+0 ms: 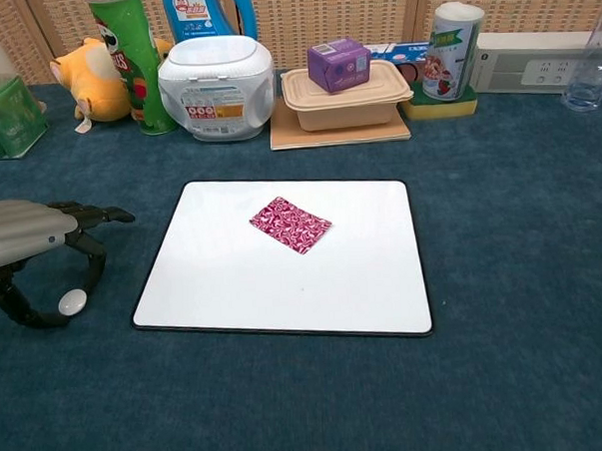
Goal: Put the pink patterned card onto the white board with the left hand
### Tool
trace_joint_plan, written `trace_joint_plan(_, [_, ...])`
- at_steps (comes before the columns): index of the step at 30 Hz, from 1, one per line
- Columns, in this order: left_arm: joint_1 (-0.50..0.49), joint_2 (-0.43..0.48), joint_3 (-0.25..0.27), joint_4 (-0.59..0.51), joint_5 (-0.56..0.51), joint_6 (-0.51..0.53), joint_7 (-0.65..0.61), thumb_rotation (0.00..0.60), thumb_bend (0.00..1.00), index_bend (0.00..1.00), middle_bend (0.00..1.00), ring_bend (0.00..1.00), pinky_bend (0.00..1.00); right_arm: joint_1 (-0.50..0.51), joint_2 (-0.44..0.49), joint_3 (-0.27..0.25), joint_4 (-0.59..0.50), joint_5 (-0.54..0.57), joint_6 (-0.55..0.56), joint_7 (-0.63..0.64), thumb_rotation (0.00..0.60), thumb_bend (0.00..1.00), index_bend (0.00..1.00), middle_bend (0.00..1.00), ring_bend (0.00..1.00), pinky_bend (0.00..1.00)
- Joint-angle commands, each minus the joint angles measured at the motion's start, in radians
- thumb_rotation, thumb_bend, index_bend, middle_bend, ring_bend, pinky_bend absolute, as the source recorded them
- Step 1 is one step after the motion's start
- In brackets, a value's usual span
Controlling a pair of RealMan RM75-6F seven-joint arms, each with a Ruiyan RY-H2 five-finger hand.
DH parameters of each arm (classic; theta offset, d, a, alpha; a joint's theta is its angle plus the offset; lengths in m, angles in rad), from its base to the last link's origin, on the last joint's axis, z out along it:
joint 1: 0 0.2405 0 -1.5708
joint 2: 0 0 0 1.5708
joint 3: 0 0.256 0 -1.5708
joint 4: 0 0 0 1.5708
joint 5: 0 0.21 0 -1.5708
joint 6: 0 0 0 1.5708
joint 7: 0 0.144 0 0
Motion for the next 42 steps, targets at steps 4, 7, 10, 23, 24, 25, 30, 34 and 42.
trace_joint_plan(4, [-0.029, 0.023, -0.047, -0.040, 0.010, -0.001, -0.008, 0.600, 0.23, 0.53, 0.00, 0.00, 0.02, 0.001, -0.001, -0.001, 0.000, 0.001, -0.004, -0.001, 0.600, 0.03, 0.15, 0.00, 0.00, 0.00])
trace_joint_plan(7, [-0.055, 0.027, -0.080, -0.059, -0.005, -0.020, 0.001, 0.600, 0.23, 0.53, 0.00, 0.00, 0.02, 0.001, 0.000, -0.001, -0.001, 0.000, -0.003, -0.001, 0.600, 0.03, 0.15, 0.00, 0.00, 0.00])
trace_joint_plan(10, [-0.119, 0.002, -0.142, -0.052, -0.056, -0.062, 0.059, 0.600, 0.22, 0.52, 0.00, 0.00, 0.02, 0.000, 0.002, -0.001, -0.003, 0.001, -0.002, 0.003, 0.600, 0.03, 0.15, 0.00, 0.00, 0.00])
trace_joint_plan(23, [-0.400, -0.233, -0.290, 0.154, -0.299, -0.278, 0.170, 0.600, 0.22, 0.52, 0.00, 0.00, 0.02, 0.002, 0.006, 0.005, -0.001, 0.016, -0.013, 0.009, 0.600, 0.03, 0.15, 0.00, 0.00, 0.00])
trace_joint_plan(24, [-0.408, -0.243, -0.290, 0.164, -0.308, -0.281, 0.174, 0.600, 0.22, 0.53, 0.00, 0.00, 0.02, 0.002, 0.007, 0.005, -0.002, 0.017, -0.013, 0.010, 0.600, 0.03, 0.16, 0.00, 0.00, 0.00])
trace_joint_plan(25, [-0.423, -0.260, -0.288, 0.183, -0.327, -0.284, 0.184, 0.600, 0.22, 0.53, 0.00, 0.00, 0.02, 0.002, 0.007, 0.005, -0.002, 0.018, -0.014, 0.012, 0.600, 0.03, 0.16, 0.00, 0.00, 0.00])
trace_joint_plan(30, [-0.471, -0.314, -0.281, 0.248, -0.410, -0.291, 0.207, 0.600, 0.22, 0.53, 0.00, 0.00, 0.02, 0.002, 0.009, 0.007, -0.002, 0.022, -0.016, 0.015, 0.600, 0.03, 0.16, 0.00, 0.00, 0.00])
trace_joint_plan(34, [-0.494, -0.324, -0.263, 0.261, -0.457, -0.285, 0.228, 0.600, 0.22, 0.53, 0.00, 0.00, 0.02, 0.003, 0.009, 0.008, -0.002, 0.024, -0.018, 0.014, 0.600, 0.03, 0.16, 0.00, 0.00, 0.00])
trace_joint_plan(42, [-0.522, -0.337, -0.241, 0.263, -0.501, -0.262, 0.242, 0.600, 0.21, 0.52, 0.00, 0.00, 0.02, 0.005, 0.004, 0.010, 0.001, 0.030, -0.020, 0.008, 0.600, 0.03, 0.16, 0.00, 0.00, 0.00])
